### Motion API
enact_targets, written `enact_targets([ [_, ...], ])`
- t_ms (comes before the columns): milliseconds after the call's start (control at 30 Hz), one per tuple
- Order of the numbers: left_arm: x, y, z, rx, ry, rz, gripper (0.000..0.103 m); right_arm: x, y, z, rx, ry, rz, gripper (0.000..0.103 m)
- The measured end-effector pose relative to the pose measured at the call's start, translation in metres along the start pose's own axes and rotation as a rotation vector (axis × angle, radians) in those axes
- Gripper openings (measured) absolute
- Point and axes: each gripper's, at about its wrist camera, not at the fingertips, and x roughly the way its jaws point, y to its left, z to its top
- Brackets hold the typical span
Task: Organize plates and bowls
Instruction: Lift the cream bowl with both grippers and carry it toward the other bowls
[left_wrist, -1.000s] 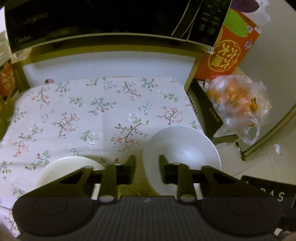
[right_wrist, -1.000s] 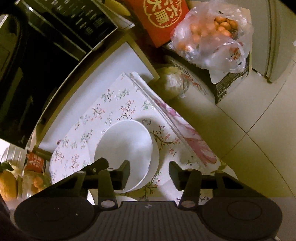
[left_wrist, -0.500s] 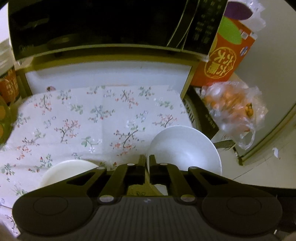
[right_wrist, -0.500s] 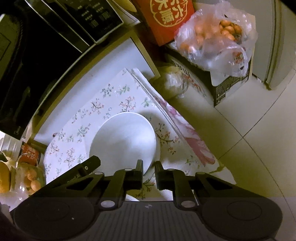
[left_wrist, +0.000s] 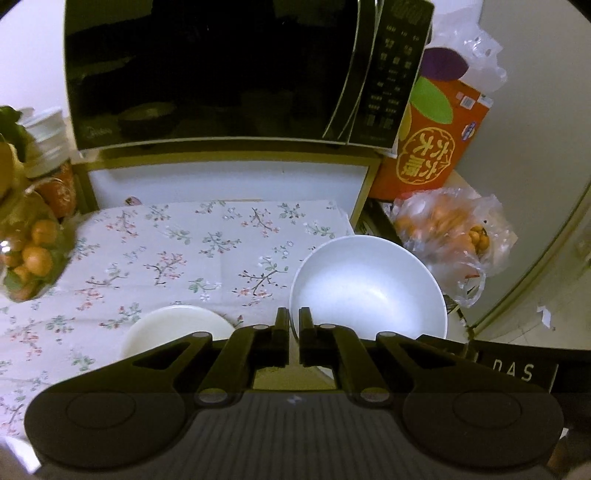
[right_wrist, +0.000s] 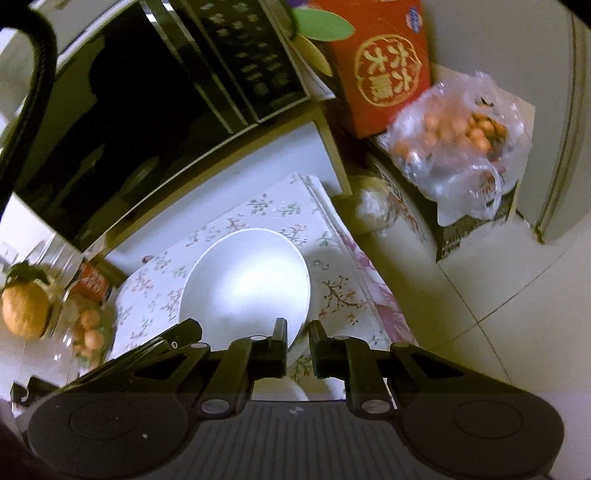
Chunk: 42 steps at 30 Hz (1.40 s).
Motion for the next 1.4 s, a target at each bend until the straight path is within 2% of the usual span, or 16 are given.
enact_targets([
  [300, -0.047, 0.002, -0.012, 0.022, -0.050, 0.059, 0.004, -0.036, 0.014, -0.020, -0.077, -0.015, 0.049, 0.013],
  [567, -0.090, 0.023, -0.031, 0.011, -0.073, 0.104, 0.004, -0.063, 0.034, -0.049, -0.101, 0.007, 0.121, 0.014],
  [767, -0.108, 0.044, -0.051, -0.075, -0.005, 0.084, 0.005, -0.074, 0.050, -0.070, -0.165, 0.058, 0.154, 0.014],
  [1000, -0.103, 0.062, -0.081, -0.147, 0.090, 0.049, 0.006, -0.077, 0.064, -0.091, -0.268, 0.117, 0.130, 0.014],
  [1133, -0.094, 0.068, -0.092, -0.156, 0.134, 0.033, 0.006, -0.069, 0.063, -0.104, -0.297, 0.160, 0.106, 0.014],
  [1267, -0.089, 0.069, -0.105, -0.128, 0.157, 0.049, 0.006, -0.052, 0.059, -0.116, -0.300, 0.219, 0.082, 0.014],
  [1400, -0.084, 0.075, -0.115, -0.147, 0.195, 0.054, 0.006, -0.042, 0.064, -0.128, -0.334, 0.260, 0.064, 0.014],
])
